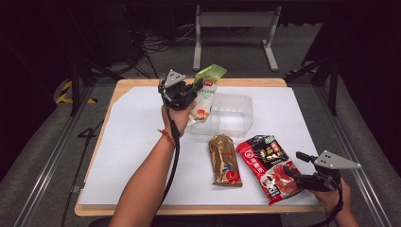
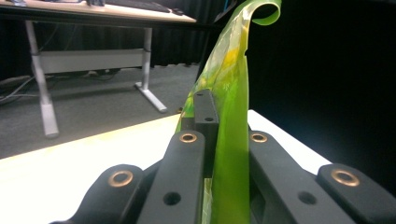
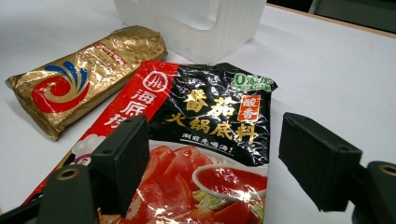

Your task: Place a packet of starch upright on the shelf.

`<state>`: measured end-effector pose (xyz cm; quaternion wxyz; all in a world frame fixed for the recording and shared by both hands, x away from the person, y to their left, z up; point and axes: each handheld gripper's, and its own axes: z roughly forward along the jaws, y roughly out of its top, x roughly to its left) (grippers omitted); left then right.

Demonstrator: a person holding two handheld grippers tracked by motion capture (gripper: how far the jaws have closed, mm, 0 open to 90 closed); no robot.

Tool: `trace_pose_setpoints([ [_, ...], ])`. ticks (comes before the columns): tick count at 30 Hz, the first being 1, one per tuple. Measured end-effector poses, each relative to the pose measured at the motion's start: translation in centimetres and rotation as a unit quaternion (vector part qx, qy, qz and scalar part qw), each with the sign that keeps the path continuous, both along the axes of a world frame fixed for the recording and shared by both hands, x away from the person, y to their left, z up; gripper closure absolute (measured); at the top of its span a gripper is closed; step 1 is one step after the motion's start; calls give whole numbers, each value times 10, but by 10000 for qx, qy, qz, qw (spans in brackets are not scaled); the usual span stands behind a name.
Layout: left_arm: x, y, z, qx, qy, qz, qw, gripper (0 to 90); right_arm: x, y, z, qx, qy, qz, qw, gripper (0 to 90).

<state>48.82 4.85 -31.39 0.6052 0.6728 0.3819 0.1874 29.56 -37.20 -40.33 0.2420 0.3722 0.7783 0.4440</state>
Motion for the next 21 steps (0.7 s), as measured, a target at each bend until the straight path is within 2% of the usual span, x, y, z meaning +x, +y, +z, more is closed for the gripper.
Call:
trace_pose_setpoints([
  [11,17,-17,-7,183,-55,292,9994,900,-1,-2,0,-2,12,-24,10000,248],
  [21,35,-28,-15,224,-93,619,9978,900,-1,-1,-1,-33,11,-1,10000,248],
])
